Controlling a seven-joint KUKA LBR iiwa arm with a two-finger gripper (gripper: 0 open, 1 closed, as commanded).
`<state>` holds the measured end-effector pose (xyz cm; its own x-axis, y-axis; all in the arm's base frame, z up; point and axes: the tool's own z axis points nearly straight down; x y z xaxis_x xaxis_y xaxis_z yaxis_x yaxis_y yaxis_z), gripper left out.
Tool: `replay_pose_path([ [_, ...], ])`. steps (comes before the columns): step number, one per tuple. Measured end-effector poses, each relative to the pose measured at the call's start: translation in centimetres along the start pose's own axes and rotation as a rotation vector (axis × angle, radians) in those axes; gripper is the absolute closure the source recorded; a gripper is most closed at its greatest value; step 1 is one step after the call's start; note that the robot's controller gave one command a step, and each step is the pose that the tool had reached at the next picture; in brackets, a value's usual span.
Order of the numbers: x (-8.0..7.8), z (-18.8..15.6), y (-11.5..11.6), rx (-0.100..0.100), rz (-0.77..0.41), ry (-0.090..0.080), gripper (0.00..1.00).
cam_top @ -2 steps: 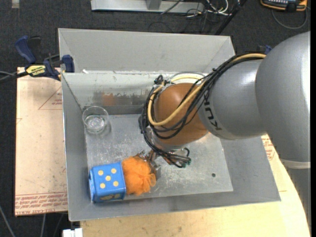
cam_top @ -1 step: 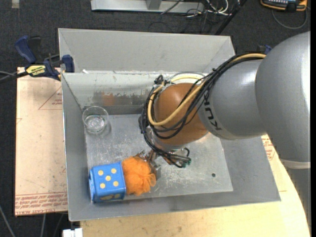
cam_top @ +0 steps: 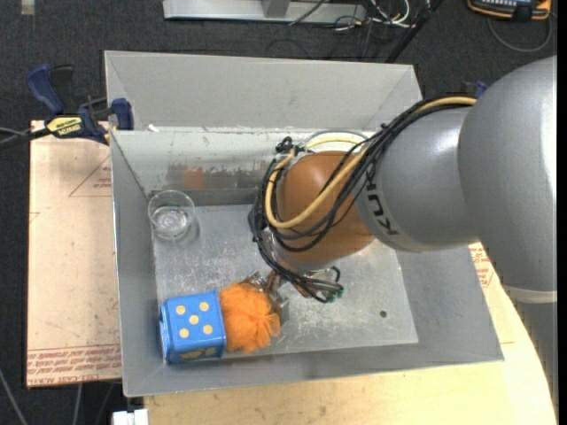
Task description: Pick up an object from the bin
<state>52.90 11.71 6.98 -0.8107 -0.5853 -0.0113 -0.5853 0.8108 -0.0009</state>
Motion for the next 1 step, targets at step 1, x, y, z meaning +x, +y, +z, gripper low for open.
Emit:
replay_pose_path([
  [1,0.20,-0.09,0.08,-0.001,-0.008,0.001,1.00],
])
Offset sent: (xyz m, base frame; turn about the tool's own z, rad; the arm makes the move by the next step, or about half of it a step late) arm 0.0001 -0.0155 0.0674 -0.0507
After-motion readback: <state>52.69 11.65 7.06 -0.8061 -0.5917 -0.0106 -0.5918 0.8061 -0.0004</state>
